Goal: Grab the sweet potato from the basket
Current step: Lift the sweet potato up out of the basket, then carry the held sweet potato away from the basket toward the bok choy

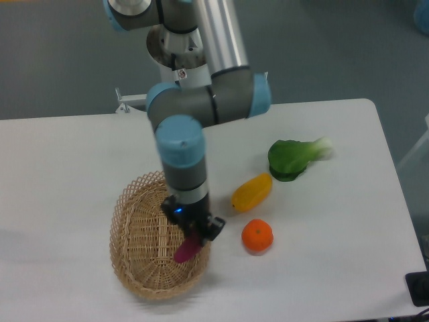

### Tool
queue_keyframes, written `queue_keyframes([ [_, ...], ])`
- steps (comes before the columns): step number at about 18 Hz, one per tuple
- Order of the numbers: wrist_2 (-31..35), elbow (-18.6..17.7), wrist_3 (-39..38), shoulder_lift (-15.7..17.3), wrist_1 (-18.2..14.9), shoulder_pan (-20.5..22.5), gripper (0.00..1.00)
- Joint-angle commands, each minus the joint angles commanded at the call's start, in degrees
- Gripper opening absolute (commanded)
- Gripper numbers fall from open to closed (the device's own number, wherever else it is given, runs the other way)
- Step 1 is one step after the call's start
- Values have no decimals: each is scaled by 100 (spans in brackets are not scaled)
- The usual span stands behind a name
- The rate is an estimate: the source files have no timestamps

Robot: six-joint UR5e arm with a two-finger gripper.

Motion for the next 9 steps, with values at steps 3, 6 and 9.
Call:
queue_keyframes([
  [3, -185, 272, 843, 150, -792, 641, 36],
  [6, -239, 449, 1704, 220, -1329, 1195, 36],
  [9, -256, 502, 2216, 256, -1444, 1574, 36],
])
